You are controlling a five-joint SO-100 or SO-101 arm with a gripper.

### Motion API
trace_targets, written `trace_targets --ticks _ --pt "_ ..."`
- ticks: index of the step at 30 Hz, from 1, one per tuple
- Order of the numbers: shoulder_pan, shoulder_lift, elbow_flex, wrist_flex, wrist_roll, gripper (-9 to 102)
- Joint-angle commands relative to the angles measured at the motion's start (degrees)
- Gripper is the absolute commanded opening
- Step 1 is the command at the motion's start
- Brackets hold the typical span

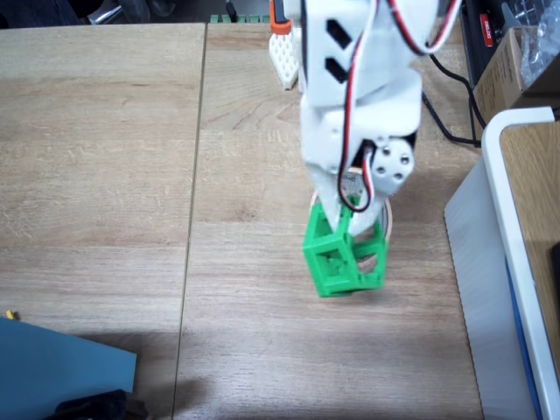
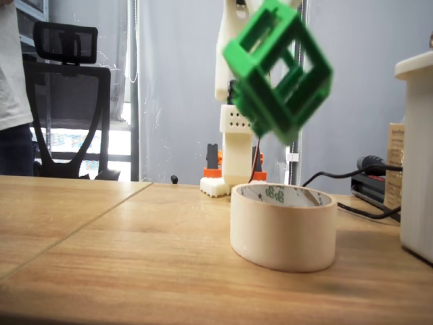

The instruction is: Grasp a component and put it in the bin.

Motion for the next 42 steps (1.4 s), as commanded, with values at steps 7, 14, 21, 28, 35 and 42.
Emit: trace_targets --ticks 7,14,21,28,35,42 --pt "-1.58 4.31 11.16 0.18 2.02 0" --pt "-2.02 9.58 16.35 0.18 2.02 0" --pt "-2.11 10.63 21.27 0.18 2.02 0" --pt "-2.11 9.93 22.59 0.00 2.02 0" --pt "-5.63 8.26 22.59 -0.62 2.02 0" --pt "-7.47 5.80 22.50 -0.62 2.02 1"
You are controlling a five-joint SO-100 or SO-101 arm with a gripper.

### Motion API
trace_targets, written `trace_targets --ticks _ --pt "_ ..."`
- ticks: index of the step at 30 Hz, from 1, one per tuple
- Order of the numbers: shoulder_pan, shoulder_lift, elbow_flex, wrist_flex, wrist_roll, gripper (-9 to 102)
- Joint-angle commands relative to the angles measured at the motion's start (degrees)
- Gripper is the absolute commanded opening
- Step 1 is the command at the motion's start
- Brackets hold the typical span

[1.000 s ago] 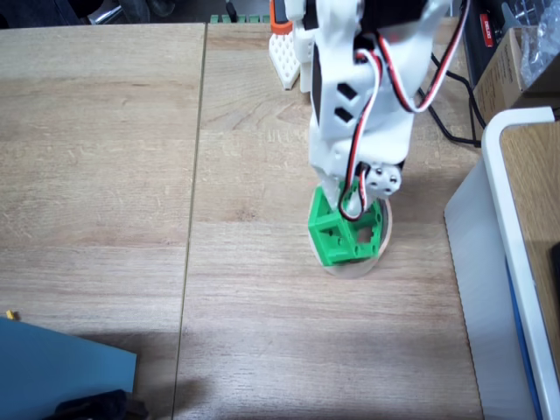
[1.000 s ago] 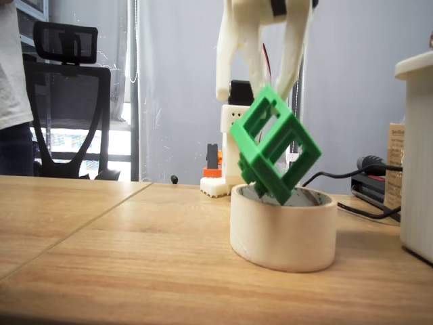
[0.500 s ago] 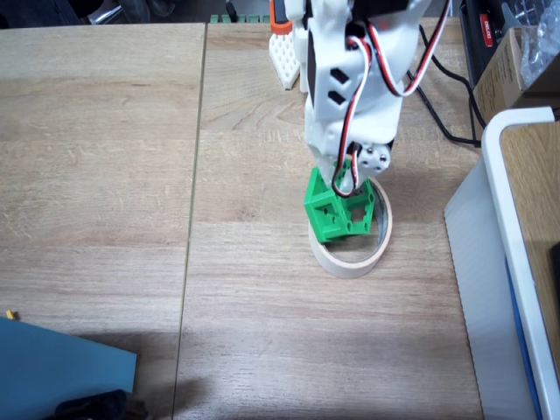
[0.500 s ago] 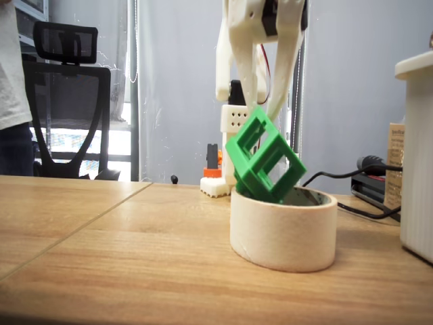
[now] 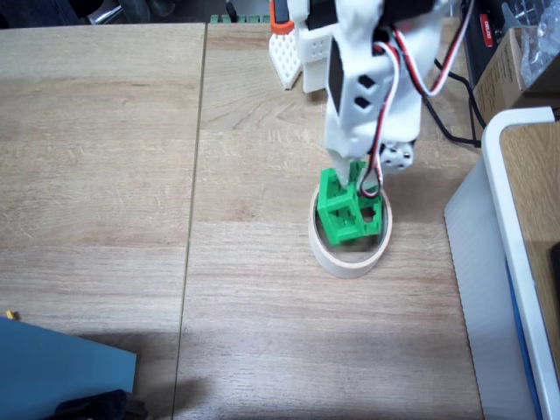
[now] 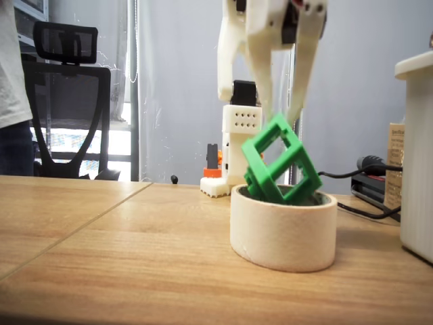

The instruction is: Grasp a component and put it in the bin.

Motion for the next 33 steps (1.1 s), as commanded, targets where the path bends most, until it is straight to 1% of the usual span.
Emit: trace_targets --ticks 1,11,17,27,33 --pt "-0.35 0.26 -0.44 -0.53 0.26 1" --pt "-0.35 0.44 -0.44 0.26 -0.35 12" --pt "-0.26 0.79 -1.41 0.26 -0.44 13" --pt "0.44 16.52 -1.49 -0.53 -0.70 13" --pt "7.73 25.31 -1.23 -0.62 -0.79 12"
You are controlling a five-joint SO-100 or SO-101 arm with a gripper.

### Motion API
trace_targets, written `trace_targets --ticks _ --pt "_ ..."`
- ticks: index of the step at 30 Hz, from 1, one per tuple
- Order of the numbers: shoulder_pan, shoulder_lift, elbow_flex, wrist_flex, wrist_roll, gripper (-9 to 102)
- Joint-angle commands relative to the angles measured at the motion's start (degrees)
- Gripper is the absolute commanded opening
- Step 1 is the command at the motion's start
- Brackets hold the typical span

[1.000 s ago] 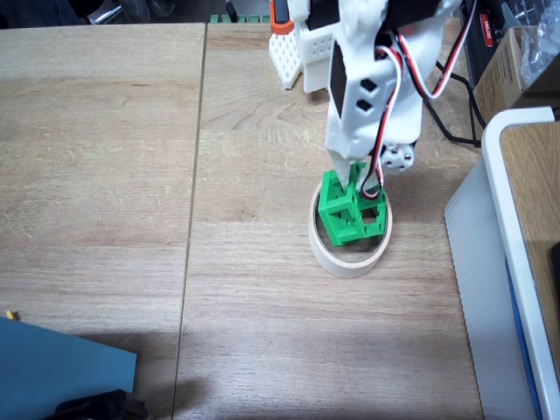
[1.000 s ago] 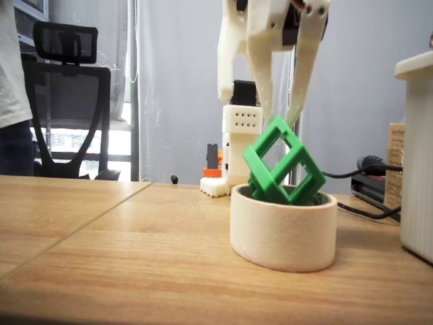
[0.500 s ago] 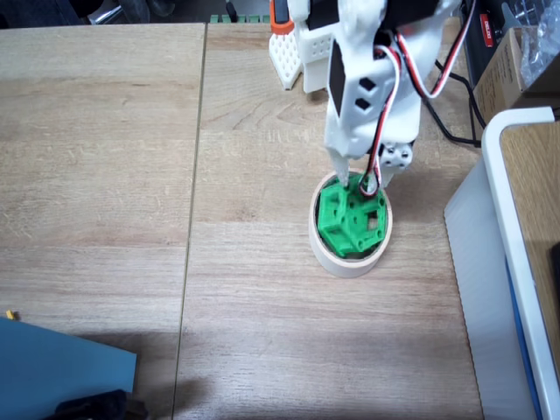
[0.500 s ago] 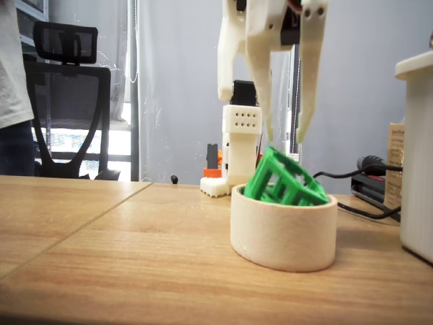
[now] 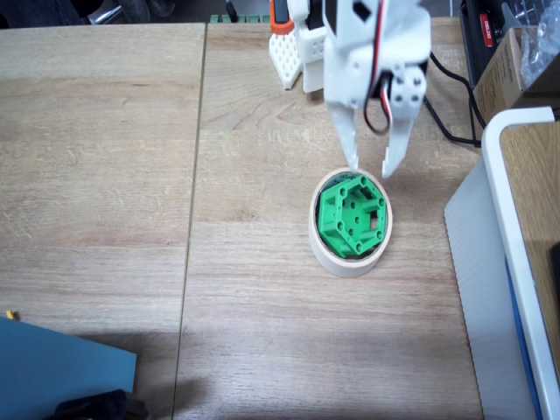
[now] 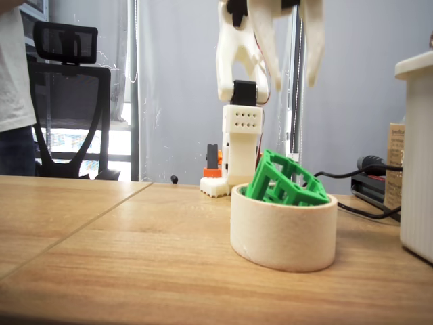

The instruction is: Grasp a component and put it in the bin.

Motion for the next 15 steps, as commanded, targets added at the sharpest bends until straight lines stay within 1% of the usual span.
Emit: trace_targets --ticks 1,12,15 --pt "5.71 7.03 -0.79 -0.53 -0.35 12" --pt "26.54 15.29 -0.35 -0.53 -0.44 0" --pt "33.93 17.14 -0.26 -0.53 -0.44 0"
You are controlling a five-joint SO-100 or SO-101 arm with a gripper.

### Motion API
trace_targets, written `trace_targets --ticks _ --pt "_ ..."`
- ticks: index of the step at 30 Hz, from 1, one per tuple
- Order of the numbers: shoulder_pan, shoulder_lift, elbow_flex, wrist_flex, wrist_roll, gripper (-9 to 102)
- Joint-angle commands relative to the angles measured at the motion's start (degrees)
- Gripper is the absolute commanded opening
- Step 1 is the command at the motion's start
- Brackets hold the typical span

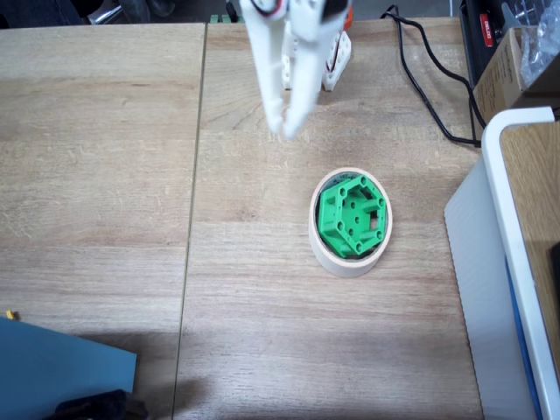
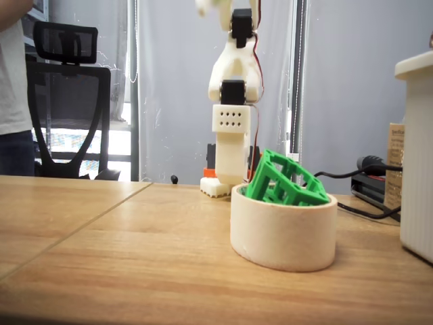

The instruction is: Grasp a component and put it in the bin.

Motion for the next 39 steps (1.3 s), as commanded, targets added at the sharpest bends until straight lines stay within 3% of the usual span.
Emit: trace_targets --ticks 1,11,16,21,30,39 --pt "9.40 3.08 -0.26 -0.53 -0.44 0" --pt "33.75 9.67 4.75 -0.62 -0.97 0" --pt "41.22 16.35 14.94 -0.62 -8.09 0" --pt "42.54 22.41 26.19 -0.62 -16.88 0" --pt "43.07 35.33 40.52 -1.14 -20.74 0" --pt "43.33 41.48 51.94 -21.36 -20.74 0"
